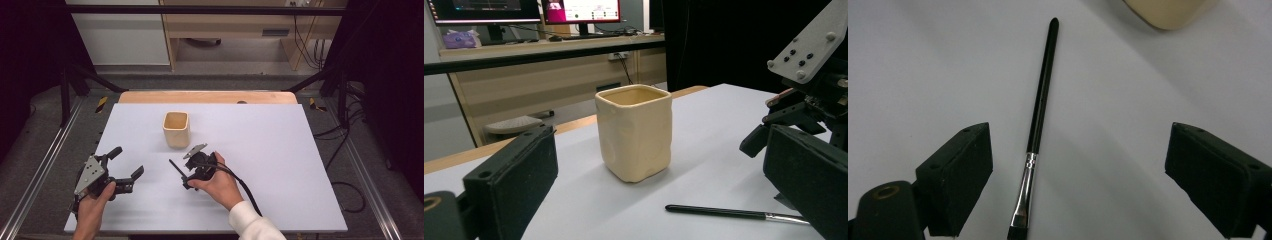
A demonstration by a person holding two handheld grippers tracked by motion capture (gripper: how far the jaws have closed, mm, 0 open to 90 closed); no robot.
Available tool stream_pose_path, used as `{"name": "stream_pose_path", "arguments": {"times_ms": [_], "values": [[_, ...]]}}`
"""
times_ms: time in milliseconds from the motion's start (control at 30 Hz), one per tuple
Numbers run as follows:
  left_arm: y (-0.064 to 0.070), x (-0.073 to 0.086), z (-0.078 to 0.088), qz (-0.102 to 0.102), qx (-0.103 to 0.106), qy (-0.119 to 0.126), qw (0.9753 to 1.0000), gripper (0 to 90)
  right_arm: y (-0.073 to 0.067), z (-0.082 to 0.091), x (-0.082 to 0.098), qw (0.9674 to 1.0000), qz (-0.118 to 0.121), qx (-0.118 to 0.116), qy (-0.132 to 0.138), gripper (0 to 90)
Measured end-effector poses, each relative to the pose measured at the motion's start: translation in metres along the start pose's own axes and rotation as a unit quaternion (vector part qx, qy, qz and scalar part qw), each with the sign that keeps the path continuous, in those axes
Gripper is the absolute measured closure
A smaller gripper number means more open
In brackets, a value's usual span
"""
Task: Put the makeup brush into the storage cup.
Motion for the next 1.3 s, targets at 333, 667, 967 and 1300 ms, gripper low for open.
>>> {"name": "stream_pose_path", "arguments": {"times_ms": [333,667,967,1300], "values": [[-0.001,0.0,0.001,0.001,0.001,0.0,1.0,0.8,-0.005,-0.008,0.005,0.9999,-0.007,-0.013,-0.002,19.6],[0.0,0.0,0.0,-0.001,0.002,-0.002,1.0,0.8,-0.009,-0.014,0.004,0.9996,-0.004,-0.029,-0.002,35.2],[0.001,0.0,0.0,-0.004,0.005,-0.004,1.0,0.8,-0.009,-0.017,0.005,0.9993,-0.012,-0.035,-0.008,46.4],[0.002,0.001,-0.001,-0.006,0.008,-0.006,0.9999,0.8,-0.01,-0.019,0.009,0.9989,-0.019,-0.041,-0.01,64.9]]}}
Point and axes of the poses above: each handheld gripper's, and its own axes: z roughly backward along the jaws, x roughly out of its underside, y roughly to its right, the point moved 2 cm from there along -z, roughly forward along the jaws, and after that the axes turned 5 degrees about -x, right-handed, at the moved point
